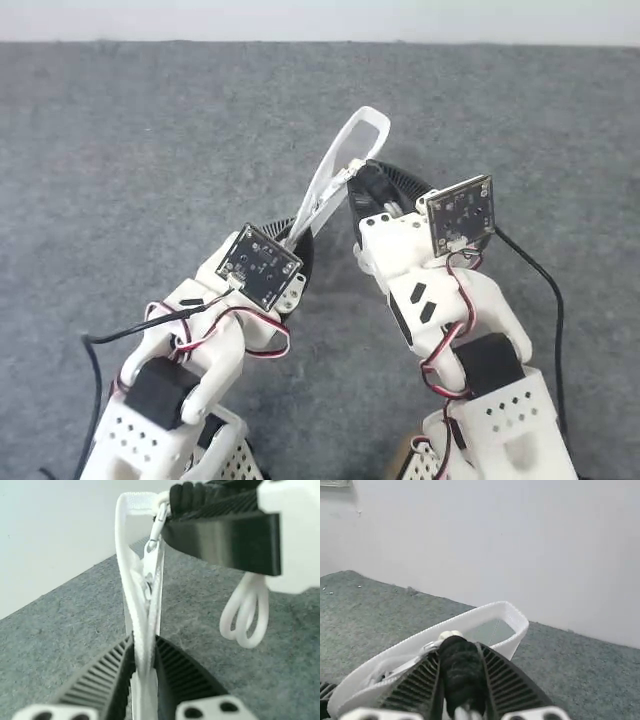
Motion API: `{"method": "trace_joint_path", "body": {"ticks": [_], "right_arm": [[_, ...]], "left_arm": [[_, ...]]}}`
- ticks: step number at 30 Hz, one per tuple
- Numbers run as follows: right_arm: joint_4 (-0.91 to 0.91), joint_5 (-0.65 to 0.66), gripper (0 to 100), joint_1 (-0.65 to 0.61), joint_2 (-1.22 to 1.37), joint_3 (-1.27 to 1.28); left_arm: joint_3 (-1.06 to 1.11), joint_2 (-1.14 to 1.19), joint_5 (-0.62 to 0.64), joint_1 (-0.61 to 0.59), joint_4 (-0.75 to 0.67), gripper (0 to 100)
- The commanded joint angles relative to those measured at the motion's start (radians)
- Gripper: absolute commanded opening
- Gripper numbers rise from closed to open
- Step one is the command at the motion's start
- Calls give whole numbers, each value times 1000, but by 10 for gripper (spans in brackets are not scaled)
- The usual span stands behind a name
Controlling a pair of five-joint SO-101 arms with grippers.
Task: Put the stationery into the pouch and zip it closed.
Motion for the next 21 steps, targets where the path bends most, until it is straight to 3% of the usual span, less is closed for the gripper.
{"method": "trace_joint_path", "body": {"ticks": [1, 8, 13, 21], "right_arm": [[-76, -18, 6, 101, -1, -80], [-200, -97, 6, 159, -1, -23], [-209, -97, 6, 159, -8, -15], [-111, 49, 6, 1, -13, -21]], "left_arm": [[24, -11, 17, -18, 9, 8], [31, -31, 15, -20, 12, 8], [88, -170, 14, -20, 14, 8], [136, -288, 18, -20, 15, 10]]}}
